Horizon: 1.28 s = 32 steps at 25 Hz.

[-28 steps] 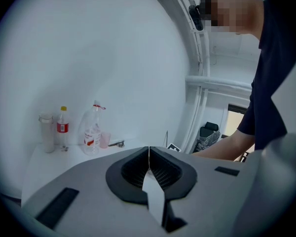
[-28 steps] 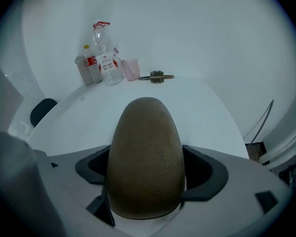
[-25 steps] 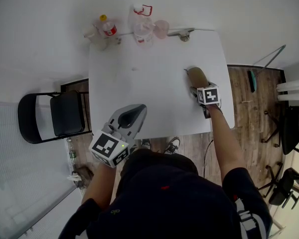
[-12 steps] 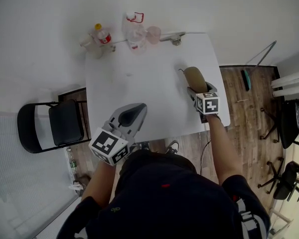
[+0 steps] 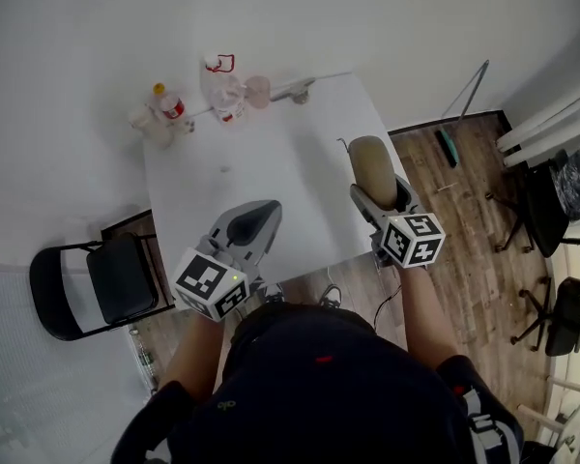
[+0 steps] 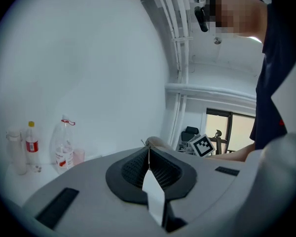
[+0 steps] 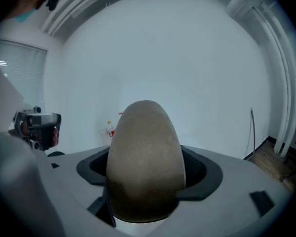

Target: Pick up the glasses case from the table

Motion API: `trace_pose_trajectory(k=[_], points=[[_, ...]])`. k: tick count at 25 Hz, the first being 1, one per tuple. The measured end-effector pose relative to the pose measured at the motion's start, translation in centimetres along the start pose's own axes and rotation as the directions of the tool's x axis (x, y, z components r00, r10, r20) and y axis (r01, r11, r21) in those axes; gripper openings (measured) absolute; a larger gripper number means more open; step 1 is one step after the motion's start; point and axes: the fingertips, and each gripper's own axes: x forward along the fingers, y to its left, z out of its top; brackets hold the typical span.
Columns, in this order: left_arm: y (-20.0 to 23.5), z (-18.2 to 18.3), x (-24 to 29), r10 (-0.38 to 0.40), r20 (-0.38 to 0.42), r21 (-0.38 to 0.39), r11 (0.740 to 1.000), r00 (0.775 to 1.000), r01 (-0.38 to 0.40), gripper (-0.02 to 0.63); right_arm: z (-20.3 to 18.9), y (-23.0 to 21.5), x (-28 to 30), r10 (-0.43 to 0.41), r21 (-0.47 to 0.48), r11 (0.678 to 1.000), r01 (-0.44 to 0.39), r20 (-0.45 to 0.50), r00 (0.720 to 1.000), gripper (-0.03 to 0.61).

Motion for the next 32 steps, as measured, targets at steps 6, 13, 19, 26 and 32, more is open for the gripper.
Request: trace_pose_trajectory(k=[6,13,19,26,32], points=[[-1.5,2.1,0.6,-0.031,0.05,0.026,0.999,0.998,0.03,0.023,7.0,2.2,-6.5,0.054,0.018,0.998,-0.06,0.231,0.971,0.397],[-3.4,4.1,0.9,-0.066,0.096,0.056,0.997,0.993,0.061,0.023,11.3,3.4,-10.8,0.049,-0.023,0.999,-0.043,0.335,0.941,0.397],[-3.9,4.7,0.6,-0.069,0.108,0.067,0.996,0.992,0.062,0.023,13.6,3.9,-12.3,0.046,-0.03,0.999,-0.037,0.39,0.919,0.397],[-3.4,5.4,0.2,-0.048,0.122,0.048,0.998,0.991,0.042,0.023,14.2,4.4,-12.6,0.055,-0.058,0.998,-0.035,0.409,0.911,0.397],[-3.1,5.7,0.1,-0.038,0.12,0.058,0.998,0.992,0.031,0.023,13.9,4.7,-11.9,0.064,-0.067,0.997,-0.041,0.395,0.916,0.397]])
